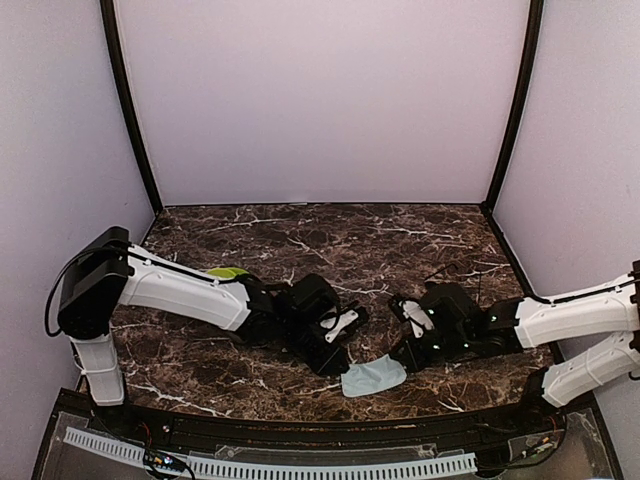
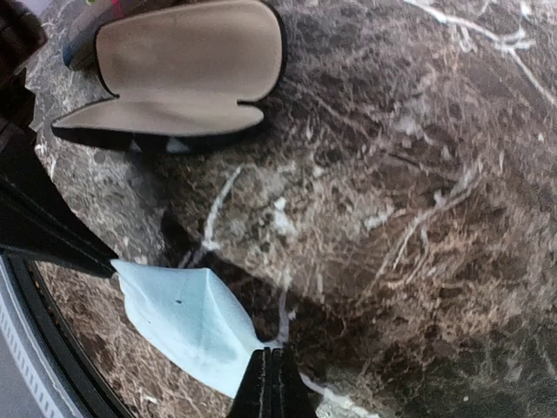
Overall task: Organize the sunglasses
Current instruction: Pick up the folded cleaning cloth from the corner of the board, then place the folded cleaning cloth in the sunglasses case.
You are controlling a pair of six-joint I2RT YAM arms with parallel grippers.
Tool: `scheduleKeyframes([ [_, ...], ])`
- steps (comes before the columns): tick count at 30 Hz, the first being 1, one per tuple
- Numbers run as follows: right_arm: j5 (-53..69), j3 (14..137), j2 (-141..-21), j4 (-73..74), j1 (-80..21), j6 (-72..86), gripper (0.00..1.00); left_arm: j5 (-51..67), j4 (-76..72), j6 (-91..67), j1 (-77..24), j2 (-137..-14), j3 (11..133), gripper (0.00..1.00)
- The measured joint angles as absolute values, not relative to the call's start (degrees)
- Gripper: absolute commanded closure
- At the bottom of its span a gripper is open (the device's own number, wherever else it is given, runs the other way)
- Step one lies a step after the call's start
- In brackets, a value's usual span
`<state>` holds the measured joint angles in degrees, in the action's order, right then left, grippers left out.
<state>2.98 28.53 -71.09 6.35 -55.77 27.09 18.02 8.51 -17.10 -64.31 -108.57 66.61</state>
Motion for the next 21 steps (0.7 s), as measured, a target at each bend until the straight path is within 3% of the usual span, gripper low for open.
scheduleKeyframes([
  [21, 4.54, 51.16, -87.96, 7.4, -52.69, 16.88, 1.0, 6.15, 17.08, -19.14, -59.2, -90.96, 60.18, 1.0],
])
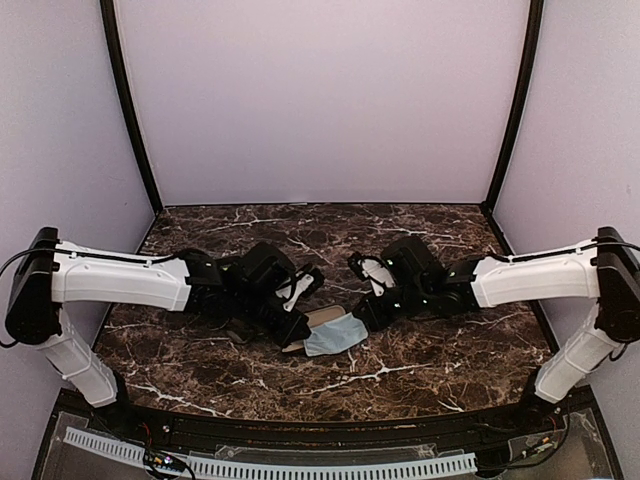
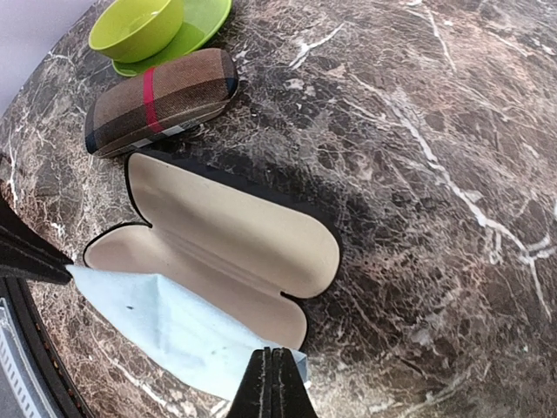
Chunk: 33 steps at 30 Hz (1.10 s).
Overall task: Organize the sunglasses
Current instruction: Place the folded cleaning cloth in the sunglasses case.
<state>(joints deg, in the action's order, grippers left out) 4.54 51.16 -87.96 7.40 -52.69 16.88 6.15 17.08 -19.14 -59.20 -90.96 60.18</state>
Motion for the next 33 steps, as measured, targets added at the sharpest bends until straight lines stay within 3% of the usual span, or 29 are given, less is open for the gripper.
scheduleKeyframes([
  [33, 7.62, 59.48, -99.79, 6.7, -50.94, 16.38, 1.0, 5.43, 18.37, -19.73, -52.31, -91.92, 56.66, 1.0],
])
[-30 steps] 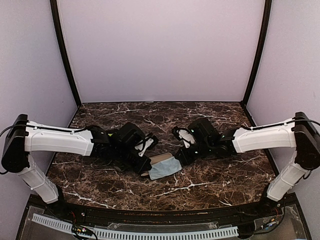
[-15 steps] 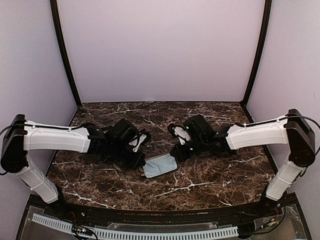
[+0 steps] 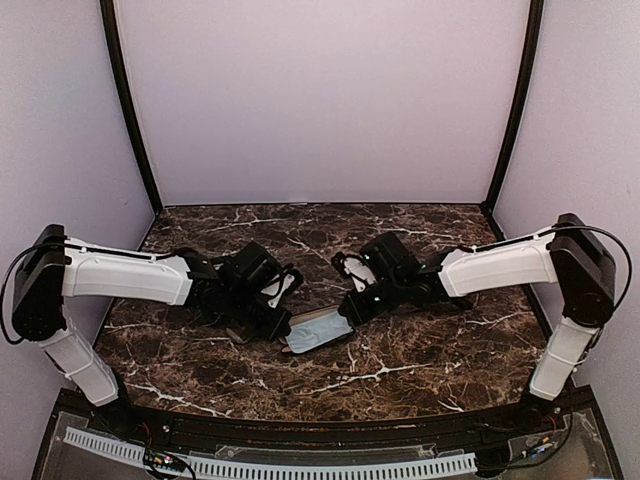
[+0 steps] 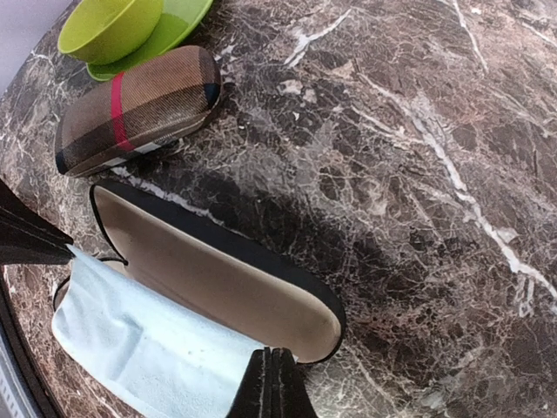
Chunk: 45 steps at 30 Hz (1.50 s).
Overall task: Organize the sunglasses
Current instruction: Place the folded cleaning cloth in the sunglasses case.
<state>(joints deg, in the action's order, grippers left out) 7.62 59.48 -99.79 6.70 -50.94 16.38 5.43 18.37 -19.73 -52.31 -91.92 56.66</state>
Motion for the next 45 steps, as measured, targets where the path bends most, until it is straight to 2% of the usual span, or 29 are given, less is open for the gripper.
scheduleKeyframes([
  [45, 11.33, 60.82, -102.76, 10.15, -50.87, 15.25, 1.0, 8.36, 20.18, -17.34, -52.27, -97.08, 58.13, 1.0],
])
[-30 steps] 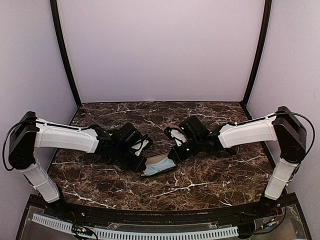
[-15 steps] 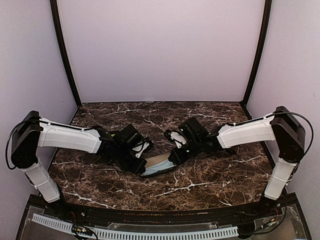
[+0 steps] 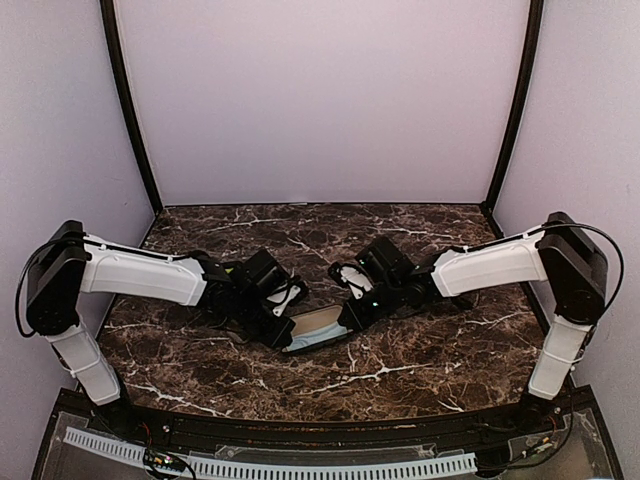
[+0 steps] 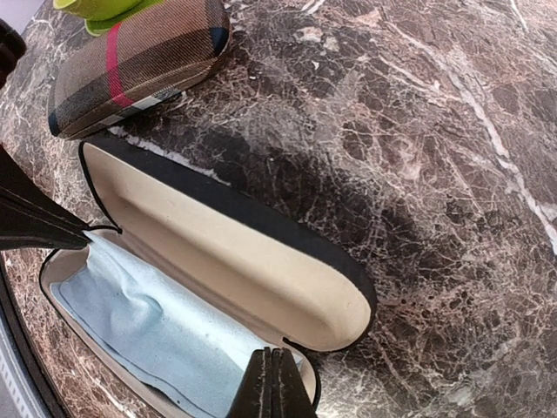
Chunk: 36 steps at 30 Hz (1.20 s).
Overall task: Organize the sunglasses
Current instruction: Place the folded cleaning cloth in the sunglasses case, then pick up the sunglasses from the center of the board.
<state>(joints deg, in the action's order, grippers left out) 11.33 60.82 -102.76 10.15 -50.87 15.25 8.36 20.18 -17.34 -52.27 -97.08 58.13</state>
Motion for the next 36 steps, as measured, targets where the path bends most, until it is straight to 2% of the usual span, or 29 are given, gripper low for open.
scheduleKeyframes([
  [7, 11.35, 61.06, -102.76, 10.37, -50.87, 15.22, 1.0, 8.34, 20.25, -16.95, -52.27, -97.41, 58.22, 1.0],
  [10, 11.4, 61.06, -102.76, 10.37, -50.87, 15.2, 1.0, 8.36, 20.32, -16.91, -52.27, -97.56, 58.37, 0.95],
  [19, 11.77, 61.23, -102.76, 10.87, -50.87, 14.9, 0.79, 8.78, 20.99, -16.99, -52.27, -97.56, 58.94, 0.7],
  [29, 8.86, 62.22, -101.71, 13.23, -50.68, 15.18, 0.66, 7.27, 24.03, -17.23, -52.27, -95.46, 59.99, 0.58],
  [36, 2.79, 55.75, -87.77, 15.0, -43.2, 16.32, 0.56, 5.43, 23.79, -16.67, -52.29, -89.69, 61.04, 0.48],
])
